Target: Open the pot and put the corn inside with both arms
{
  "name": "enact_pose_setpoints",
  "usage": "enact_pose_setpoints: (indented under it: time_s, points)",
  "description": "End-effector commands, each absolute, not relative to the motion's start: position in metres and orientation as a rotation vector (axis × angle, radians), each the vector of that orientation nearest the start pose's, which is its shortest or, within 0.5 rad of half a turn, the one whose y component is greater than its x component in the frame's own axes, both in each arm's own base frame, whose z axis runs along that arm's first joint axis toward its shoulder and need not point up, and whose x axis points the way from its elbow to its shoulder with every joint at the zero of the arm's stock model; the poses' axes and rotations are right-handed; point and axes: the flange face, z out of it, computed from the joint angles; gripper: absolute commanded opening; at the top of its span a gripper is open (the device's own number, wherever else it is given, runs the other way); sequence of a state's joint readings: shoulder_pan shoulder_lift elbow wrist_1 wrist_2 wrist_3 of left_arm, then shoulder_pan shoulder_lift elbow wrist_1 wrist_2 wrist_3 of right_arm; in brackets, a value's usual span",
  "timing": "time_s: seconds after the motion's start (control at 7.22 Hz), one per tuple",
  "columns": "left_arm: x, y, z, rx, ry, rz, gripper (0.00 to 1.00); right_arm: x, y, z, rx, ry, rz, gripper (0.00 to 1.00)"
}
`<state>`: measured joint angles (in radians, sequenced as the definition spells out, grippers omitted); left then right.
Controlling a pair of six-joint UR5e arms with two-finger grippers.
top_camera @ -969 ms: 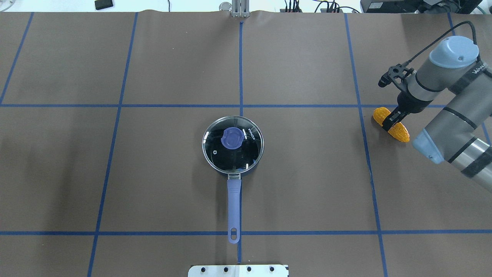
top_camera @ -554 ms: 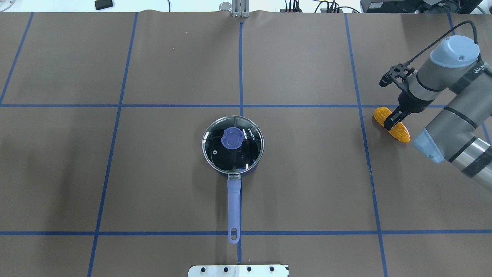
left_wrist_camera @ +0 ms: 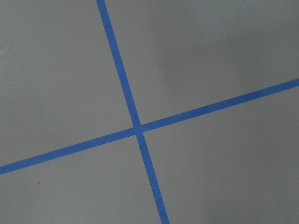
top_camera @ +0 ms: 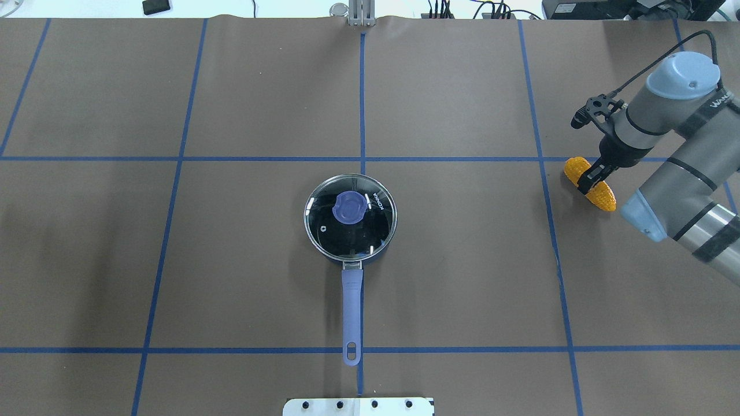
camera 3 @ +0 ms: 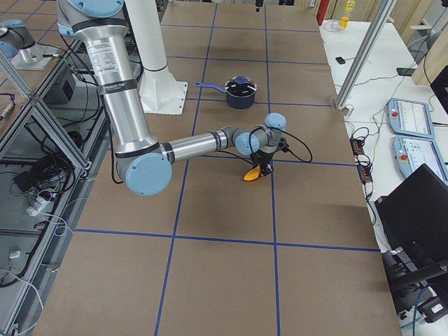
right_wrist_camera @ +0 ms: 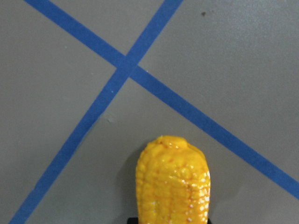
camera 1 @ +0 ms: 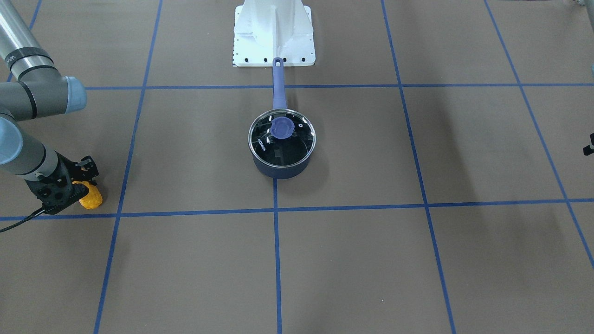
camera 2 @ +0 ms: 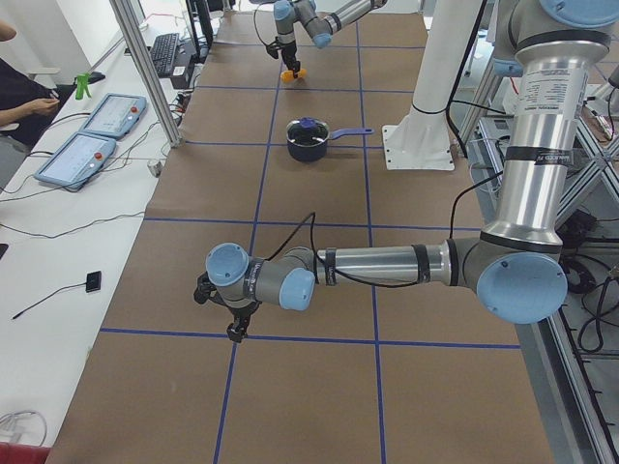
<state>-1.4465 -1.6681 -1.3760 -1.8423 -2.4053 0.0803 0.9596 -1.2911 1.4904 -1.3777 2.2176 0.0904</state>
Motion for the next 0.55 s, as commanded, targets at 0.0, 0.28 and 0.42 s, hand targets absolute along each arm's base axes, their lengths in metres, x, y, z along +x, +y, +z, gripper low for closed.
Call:
enact_pose_setpoints:
  time_s: [0.0, 0.28, 0.42]
  points:
    - [0.008, -0.547, 0.669, 0.152, 0.838, 0.266, 0.99, -0.281, -0.564, 0.520, 0.150, -0.773, -0.596, 0.45]
    - [0.010, -0.557, 0.654, 0.156, 0.842, 0.243, 0.99, -0.264, -0.572, 0.518, 0.156, -0.787, -0.570, 0.45]
    - [0.012, -0.573, 0.632, 0.158, 0.849, 0.174, 0.99, -0.257, -0.579, 0.511, 0.170, -0.789, -0.559, 0.46]
